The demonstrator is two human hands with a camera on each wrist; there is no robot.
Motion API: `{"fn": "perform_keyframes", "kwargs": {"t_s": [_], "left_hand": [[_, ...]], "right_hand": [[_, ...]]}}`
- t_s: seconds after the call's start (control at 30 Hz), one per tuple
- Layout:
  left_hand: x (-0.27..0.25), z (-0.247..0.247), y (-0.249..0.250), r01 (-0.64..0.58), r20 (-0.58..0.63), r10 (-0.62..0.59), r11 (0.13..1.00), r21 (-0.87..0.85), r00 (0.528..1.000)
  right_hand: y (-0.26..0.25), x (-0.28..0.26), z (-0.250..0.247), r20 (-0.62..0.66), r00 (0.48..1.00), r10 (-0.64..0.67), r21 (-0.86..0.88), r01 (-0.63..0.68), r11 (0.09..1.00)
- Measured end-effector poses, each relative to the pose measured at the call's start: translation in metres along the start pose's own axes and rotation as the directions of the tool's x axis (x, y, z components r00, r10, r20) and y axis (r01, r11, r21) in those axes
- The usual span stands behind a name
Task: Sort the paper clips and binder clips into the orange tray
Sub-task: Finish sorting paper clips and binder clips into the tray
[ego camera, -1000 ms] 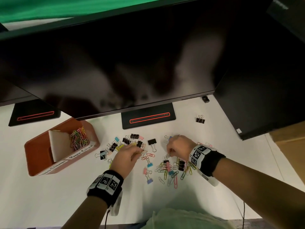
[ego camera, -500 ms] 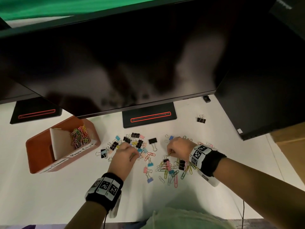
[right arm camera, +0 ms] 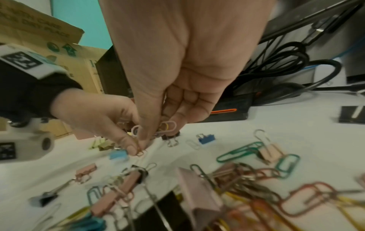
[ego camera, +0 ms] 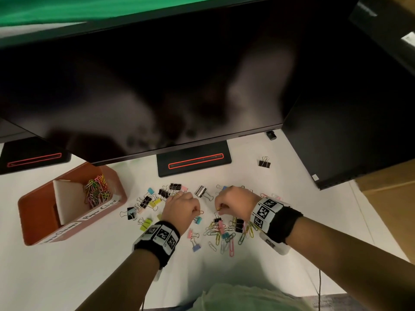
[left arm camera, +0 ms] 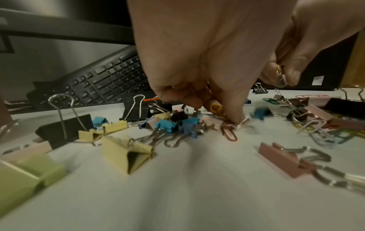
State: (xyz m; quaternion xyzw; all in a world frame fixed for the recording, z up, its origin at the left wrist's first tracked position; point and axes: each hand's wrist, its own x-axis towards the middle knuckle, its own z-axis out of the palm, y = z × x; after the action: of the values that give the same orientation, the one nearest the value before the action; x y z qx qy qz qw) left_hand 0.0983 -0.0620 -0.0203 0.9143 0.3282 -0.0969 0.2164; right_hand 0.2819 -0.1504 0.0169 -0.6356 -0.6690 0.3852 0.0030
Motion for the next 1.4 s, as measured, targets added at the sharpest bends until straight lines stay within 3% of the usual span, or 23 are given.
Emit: {"fn": "perform_keyframes", "kwargs": {"t_s": [0.2, 0.37, 0.5, 0.67, 0.8, 0.93, 1.4], "left_hand": [[-0.002, 0.000, 0.000, -0.071, -0.029, 0.071, 0.997, 0.012, 0.997], [-0.007, -0.013, -0.010, -0.059, -0.182, 0.021, 0.976, -0.211, 0.983], [-0.022, -0.015, -0.023, -0.015, -0.165, -0.035, 0.957, -0.290, 0.986], [-0.040, 0.005, -0.021, 0.008, -0.075, -0.024, 0.978, -0.210, 0.997], [-0.040, 0.017, -0.017, 0.075, -0.092, -0.084, 0.993, -0.095, 0.992], [-0.035, 0.017, -0.013, 0.120, -0.109, -0.128, 0.990, -0.079, 0.986], [-0.041, 0.010, -0.023, -0.023, -0.165, 0.002, 0.992, -0.125, 0.986]], "right_hand": [[-0.021, -0.001, 0.013, 0.184, 0.973, -0.140, -0.087, 0.158, 0.984], [-0.006, -0.005, 0.011, 0.135, 0.990, -0.040, -0.125, 0.057, 0.991], [0.010, -0.006, 0.002, 0.087, 0.995, 0.039, -0.146, -0.026, 0.989], [-0.005, -0.007, 0.013, 0.075, 0.997, -0.030, -0.100, 0.037, 0.994], [-0.025, -0.002, 0.035, 0.131, 0.991, -0.041, -0.145, 0.060, 0.988], [-0.029, 0.009, 0.045, 0.086, 0.996, -0.001, -0.189, 0.018, 0.982], [-0.034, 0.025, 0.042, 0.155, 0.984, 0.088, -0.200, -0.056, 0.978]]}}
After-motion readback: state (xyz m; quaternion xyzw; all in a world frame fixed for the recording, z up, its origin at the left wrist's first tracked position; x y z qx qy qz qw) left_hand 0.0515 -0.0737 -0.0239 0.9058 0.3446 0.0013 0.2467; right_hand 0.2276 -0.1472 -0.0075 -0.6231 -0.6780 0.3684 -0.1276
